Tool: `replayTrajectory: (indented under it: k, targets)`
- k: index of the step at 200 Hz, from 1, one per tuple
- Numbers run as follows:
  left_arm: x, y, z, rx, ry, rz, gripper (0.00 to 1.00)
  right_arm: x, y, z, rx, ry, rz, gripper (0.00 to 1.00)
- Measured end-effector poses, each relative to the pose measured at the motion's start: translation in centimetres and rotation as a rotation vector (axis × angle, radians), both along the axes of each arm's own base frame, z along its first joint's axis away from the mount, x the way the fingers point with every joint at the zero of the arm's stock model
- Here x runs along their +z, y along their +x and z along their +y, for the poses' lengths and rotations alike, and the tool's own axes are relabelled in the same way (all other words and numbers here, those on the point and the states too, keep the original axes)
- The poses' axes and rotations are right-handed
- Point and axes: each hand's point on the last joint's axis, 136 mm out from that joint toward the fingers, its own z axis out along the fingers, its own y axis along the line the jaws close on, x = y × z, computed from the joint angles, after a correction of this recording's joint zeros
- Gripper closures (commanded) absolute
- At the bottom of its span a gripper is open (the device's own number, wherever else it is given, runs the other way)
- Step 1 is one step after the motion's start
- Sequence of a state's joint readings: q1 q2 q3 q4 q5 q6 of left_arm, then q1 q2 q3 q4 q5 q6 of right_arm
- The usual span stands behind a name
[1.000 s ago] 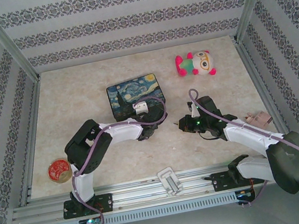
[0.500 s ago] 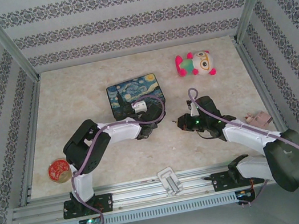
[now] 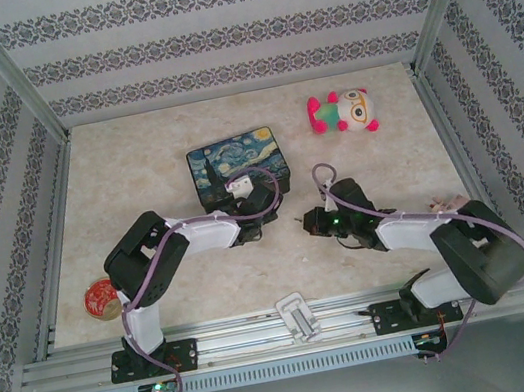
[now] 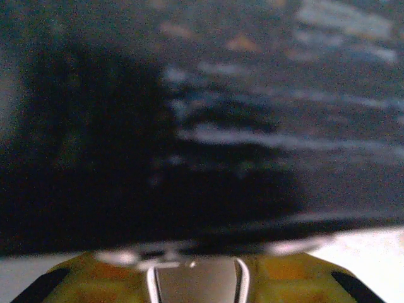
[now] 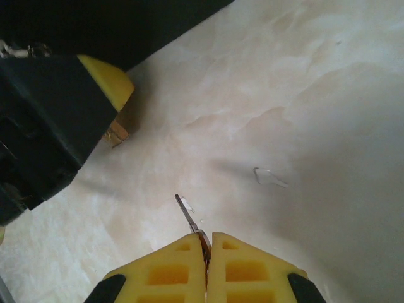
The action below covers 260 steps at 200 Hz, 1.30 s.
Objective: Unlock a padlock with a key
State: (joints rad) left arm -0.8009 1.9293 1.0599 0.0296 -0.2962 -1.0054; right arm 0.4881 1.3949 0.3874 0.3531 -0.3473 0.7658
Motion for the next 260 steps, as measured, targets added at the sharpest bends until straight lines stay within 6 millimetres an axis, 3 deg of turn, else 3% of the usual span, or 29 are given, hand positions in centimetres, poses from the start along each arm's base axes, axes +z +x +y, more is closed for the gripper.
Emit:
replayTrajectory:
  k: [40, 82, 125, 260]
  targets:
    - [0.2, 0.3, -2.0, -0.023, -0.109, 0.000, 0.94, -0.9, 0.0, 1.7, 0.000, -0.014, -0.046, 1.00]
    - [0.4, 0.4, -3.2, -0.032, -0.184, 0.007, 0.95, -0.9, 1.4, 1.7, -0.075, -0.038, -0.126, 1.00]
    - [0.5, 0.4, -3.4, -0.023, -0.205, 0.012, 0.96, -1.8, 2.4, 0.7, -0.153, -0.051, -0.162, 1.00]
    - [0.9, 0.6, -4.0, 0.006, -0.272, 0.013, 0.96, -1.1, 3.6, 2.2, -0.220, 0.129, -0.311, 1.00]
